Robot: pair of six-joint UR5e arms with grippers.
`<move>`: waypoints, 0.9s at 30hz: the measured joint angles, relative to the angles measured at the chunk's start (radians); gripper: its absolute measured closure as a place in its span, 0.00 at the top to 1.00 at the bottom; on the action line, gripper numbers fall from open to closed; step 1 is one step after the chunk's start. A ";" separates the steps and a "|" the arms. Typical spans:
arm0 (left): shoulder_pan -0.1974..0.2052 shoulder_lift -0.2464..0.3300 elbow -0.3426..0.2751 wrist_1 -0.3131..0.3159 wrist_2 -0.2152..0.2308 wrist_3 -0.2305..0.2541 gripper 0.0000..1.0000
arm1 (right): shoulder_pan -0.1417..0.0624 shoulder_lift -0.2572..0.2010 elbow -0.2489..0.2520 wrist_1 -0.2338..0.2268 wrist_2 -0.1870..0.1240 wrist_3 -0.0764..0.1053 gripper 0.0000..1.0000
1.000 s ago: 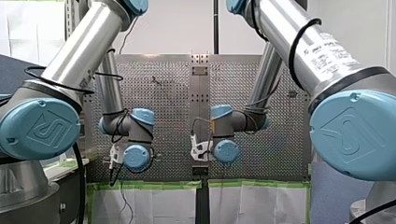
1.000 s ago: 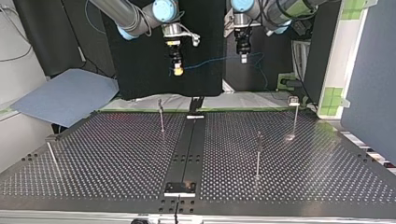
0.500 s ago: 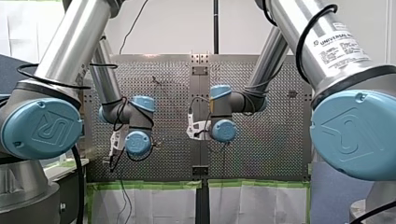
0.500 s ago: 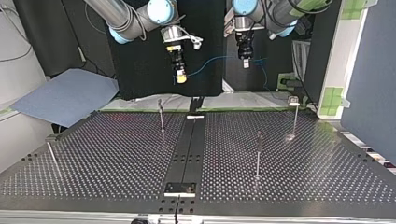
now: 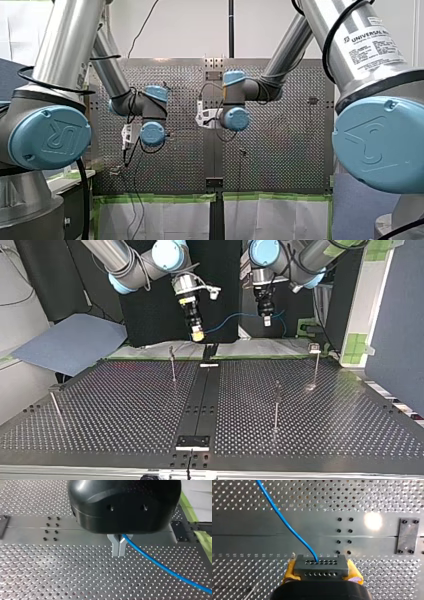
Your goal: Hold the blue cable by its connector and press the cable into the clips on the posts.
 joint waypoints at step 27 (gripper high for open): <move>0.145 0.191 0.155 -0.237 0.071 -0.035 0.00 | 0.005 0.047 -0.203 0.141 -0.024 0.000 0.00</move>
